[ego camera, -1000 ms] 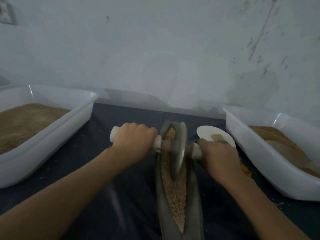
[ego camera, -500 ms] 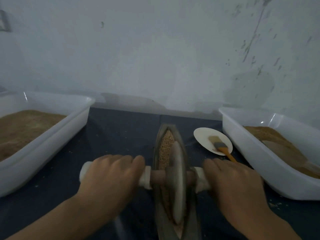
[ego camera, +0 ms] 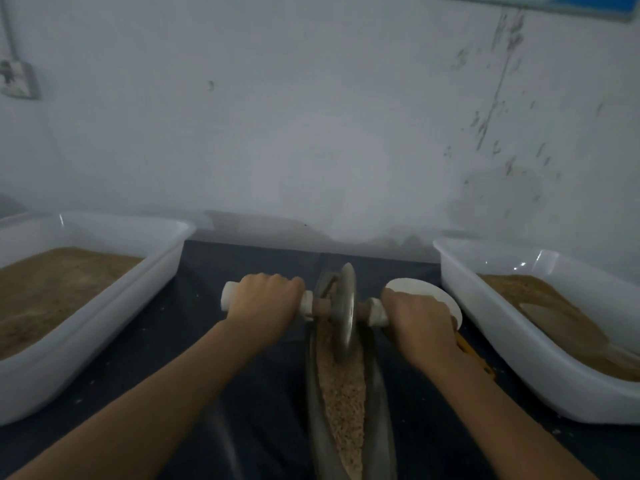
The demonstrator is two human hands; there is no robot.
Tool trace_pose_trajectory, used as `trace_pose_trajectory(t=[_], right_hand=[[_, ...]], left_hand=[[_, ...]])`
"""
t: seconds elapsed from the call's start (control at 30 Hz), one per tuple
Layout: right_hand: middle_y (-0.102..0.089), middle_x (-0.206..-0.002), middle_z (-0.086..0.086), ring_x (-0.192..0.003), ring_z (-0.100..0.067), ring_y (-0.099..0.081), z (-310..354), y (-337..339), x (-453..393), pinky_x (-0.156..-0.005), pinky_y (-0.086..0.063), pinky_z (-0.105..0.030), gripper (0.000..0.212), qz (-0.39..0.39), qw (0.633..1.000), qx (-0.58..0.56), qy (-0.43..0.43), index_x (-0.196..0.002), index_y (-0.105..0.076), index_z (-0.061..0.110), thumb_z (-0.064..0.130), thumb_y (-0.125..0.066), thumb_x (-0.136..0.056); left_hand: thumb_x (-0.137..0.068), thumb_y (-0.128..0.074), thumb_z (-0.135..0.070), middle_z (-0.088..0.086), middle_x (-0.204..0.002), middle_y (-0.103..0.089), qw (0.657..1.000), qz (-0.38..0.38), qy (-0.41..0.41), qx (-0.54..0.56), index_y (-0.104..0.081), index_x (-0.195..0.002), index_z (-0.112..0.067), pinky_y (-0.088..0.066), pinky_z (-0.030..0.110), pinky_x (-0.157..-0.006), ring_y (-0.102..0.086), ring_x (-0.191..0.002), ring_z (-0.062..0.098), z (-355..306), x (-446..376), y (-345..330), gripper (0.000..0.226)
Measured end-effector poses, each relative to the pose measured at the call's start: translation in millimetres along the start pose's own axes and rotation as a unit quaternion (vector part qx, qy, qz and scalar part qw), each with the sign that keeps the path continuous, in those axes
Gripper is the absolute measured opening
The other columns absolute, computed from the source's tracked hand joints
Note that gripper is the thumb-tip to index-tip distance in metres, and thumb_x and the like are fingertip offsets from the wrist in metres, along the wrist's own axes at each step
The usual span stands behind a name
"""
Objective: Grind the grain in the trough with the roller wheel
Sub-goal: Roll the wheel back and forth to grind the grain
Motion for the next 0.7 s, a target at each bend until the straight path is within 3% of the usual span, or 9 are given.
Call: trace_pose_trajectory(t=[0.13,0.2,0.27,0.33,0.4,0.47,0.53,0.6,0.7], right_hand=[[-0.053,-0.052,0.001,-0.041,-0.019,-0.049,18.7,46.4,57.4,-0.036,-0.032,-0.025,0.044,-0.071,0.996,-0.013,0.055,-0.061,-0.051,0.019,0.009,-0.088,-0.041],[-0.047,-0.048,0.001,-0.038,-0.018,-0.044,26.3,71.3,82.9,-0.040,-0.022,-0.022,0.041,-0.123,0.989,-0.008,0.080,-0.058,-0.047,0.020,0.000,-0.077,-0.037],[-0.045,-0.047,0.001,-0.037,-0.019,-0.042,27.8,81.5,97.4,-0.039,-0.025,-0.023,0.038,-0.134,0.987,-0.005,0.089,-0.056,-0.048,0.019,-0.003,-0.072,-0.036],[-0.046,-0.046,0.002,-0.036,-0.018,-0.043,26.1,75.6,97.7,-0.036,-0.025,-0.022,0.045,-0.096,0.991,-0.018,0.092,-0.056,-0.050,0.020,0.005,-0.083,-0.030],[-0.047,-0.046,0.005,-0.035,-0.015,-0.043,22.2,62.4,87.8,-0.038,-0.012,-0.017,0.052,-0.064,0.994,-0.026,0.085,-0.057,-0.049,0.021,0.013,-0.089,-0.025],[-0.052,-0.049,0.004,-0.038,-0.015,-0.049,18.8,47.1,67.2,-0.037,-0.011,-0.017,0.052,-0.053,0.995,-0.018,0.081,-0.060,-0.051,0.021,0.021,-0.092,-0.030],[-0.061,-0.063,0.002,-0.053,-0.018,-0.058,14.4,27.3,40.3,-0.039,-0.032,-0.023,0.039,-0.040,0.996,0.008,0.075,-0.074,-0.055,0.020,0.027,-0.088,-0.053],[-0.064,-0.083,0.001,-0.073,-0.020,-0.062,4.9,8.9,9.0,-0.057,-0.046,-0.033,0.023,0.005,0.999,0.015,0.043,-0.093,-0.052,0.023,0.031,-0.070,-0.080],[-0.065,-0.091,0.000,-0.079,-0.022,-0.062,0.4,1.5,-24.4,-0.059,-0.039,-0.033,0.024,0.004,0.999,0.024,0.043,-0.099,-0.049,0.023,0.032,-0.065,-0.084]], left_hand=[[-0.077,-0.067,-0.035,-0.009,-0.078,-0.057,0.999,-0.007,-0.035,0.017,-0.037,-0.083,-0.030,-0.039,0.028,-0.058,-0.057,-0.066,0.012,-8.5,63.1,20.6,0.031],[-0.051,-0.083,-0.040,-0.010,-0.058,-0.050,0.996,-0.034,-0.076,0.043,-0.043,-0.071,-0.031,-0.034,0.024,-0.045,-0.048,-0.046,0.009,-11.7,93.2,36.5,0.046],[-0.030,-0.087,-0.036,-0.010,-0.046,-0.042,0.991,-0.058,-0.104,0.060,-0.044,-0.060,-0.030,-0.028,0.022,-0.037,-0.041,-0.035,0.008,-12.4,111.0,48.0,0.053],[-0.031,-0.087,-0.032,-0.008,-0.046,-0.042,0.992,-0.033,-0.103,0.060,-0.044,-0.059,-0.029,-0.029,0.023,-0.038,-0.041,-0.035,0.009,-13.1,113.6,43.9,0.051],[-0.053,-0.082,-0.036,-0.008,-0.056,-0.045,0.996,-0.003,-0.084,0.042,-0.040,-0.070,-0.031,-0.034,0.026,-0.045,-0.046,-0.045,0.011,-13.2,98.3,36.3,0.045],[-0.079,-0.063,-0.040,-0.010,-0.069,-0.042,0.999,-0.005,-0.049,0.002,-0.029,-0.079,-0.033,-0.034,0.028,-0.058,-0.047,-0.060,0.012,-7.7,72.1,25.0,0.035],[-0.084,-0.056,-0.040,-0.008,-0.073,-0.048,1.000,-0.002,-0.015,0.005,-0.029,-0.081,-0.032,-0.032,0.030,-0.061,-0.048,-0.067,0.015,-2.5,42.9,11.8,0.028],[-0.083,-0.057,-0.039,-0.006,-0.083,-0.058,1.000,-0.004,0.000,0.010,-0.036,-0.082,-0.031,-0.032,0.031,-0.062,-0.056,-0.073,0.019,2.7,14.3,-1.6,0.023],[-0.082,-0.058,-0.042,-0.003,-0.087,-0.062,0.999,0.004,0.008,0.035,-0.044,-0.084,-0.031,-0.035,0.032,-0.062,-0.055,-0.071,0.021,14.2,-16.7,-20.1,0.017]])
Point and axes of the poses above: each hand's wrist, its own x-axis away from the middle knuckle, its own y-axis out of the back of the hand, z = x × y, the point moved 7 cm from there along -x, towards the middle knuckle
